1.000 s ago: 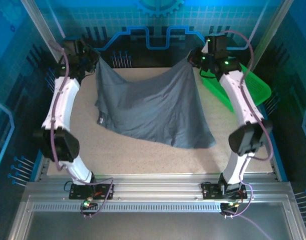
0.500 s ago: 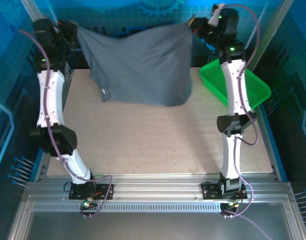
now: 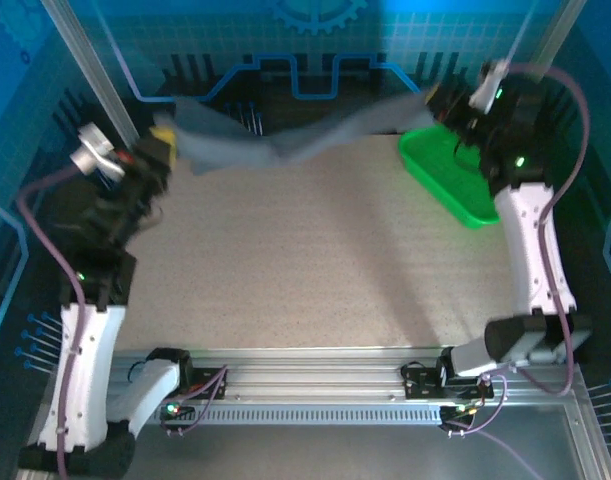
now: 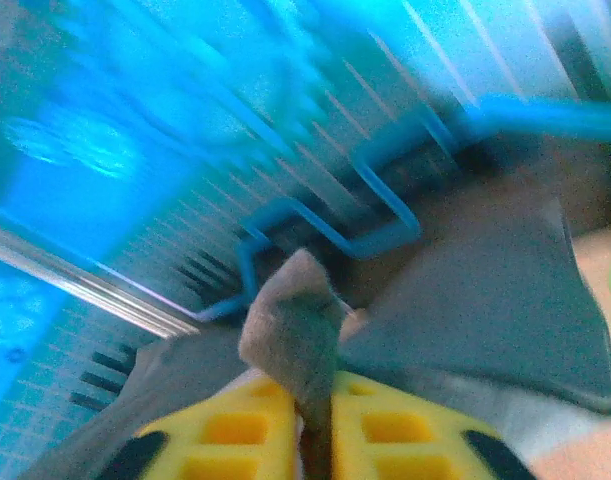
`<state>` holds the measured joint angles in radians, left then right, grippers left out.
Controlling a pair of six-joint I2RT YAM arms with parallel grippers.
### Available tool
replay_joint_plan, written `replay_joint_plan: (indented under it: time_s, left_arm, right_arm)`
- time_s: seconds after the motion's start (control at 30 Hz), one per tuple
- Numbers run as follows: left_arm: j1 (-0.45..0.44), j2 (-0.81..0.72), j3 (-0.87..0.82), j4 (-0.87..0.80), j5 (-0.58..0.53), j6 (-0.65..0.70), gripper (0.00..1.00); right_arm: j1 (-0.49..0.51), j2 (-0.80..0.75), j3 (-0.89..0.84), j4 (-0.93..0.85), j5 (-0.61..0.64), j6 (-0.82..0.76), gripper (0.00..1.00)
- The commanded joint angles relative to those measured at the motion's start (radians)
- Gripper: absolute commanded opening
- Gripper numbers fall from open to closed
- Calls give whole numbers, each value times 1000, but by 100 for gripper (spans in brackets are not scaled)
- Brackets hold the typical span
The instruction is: Fold and stack the t-shirts
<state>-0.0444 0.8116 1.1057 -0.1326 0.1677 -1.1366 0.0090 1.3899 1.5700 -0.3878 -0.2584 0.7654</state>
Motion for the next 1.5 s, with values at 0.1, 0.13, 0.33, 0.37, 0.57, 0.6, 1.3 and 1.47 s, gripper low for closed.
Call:
replay_joint_plan:
  time_s: [0.1, 0.13, 0.33, 0.37, 0.57, 0.6, 1.3, 1.47]
  left_arm:
    - [-67, -314, -403, -390, -145, -132, 52]
    - [-66, -336, -419, -437, -172, -139, 52]
    - [-66, -177, -384, -402, -232, -83, 41]
    - [-66, -113, -364, -378, -229, -67, 40]
    - [-57, 318, -204, -318, -166, 15, 18]
    - [-53, 381, -185, -297, -149, 20, 17]
    - [0, 989, -87, -282, -47, 16, 15]
    - [-2, 845, -288, -282, -11, -41, 15]
  right_arm:
    - [74, -165, -538, -50, 271, -1, 47]
    - [80, -169, -559, -67, 290, -8, 47]
    - [156, -86, -507, -112, 351, -79, 47]
    - [173, -51, -479, -122, 354, -92, 47]
    - [234, 193, -318, -158, 310, -136, 38]
    - [233, 239, -284, -170, 291, -136, 37]
    - [207, 931, 334, -651, 329, -256, 35]
    - [234, 910, 297, -678, 365, -290, 35]
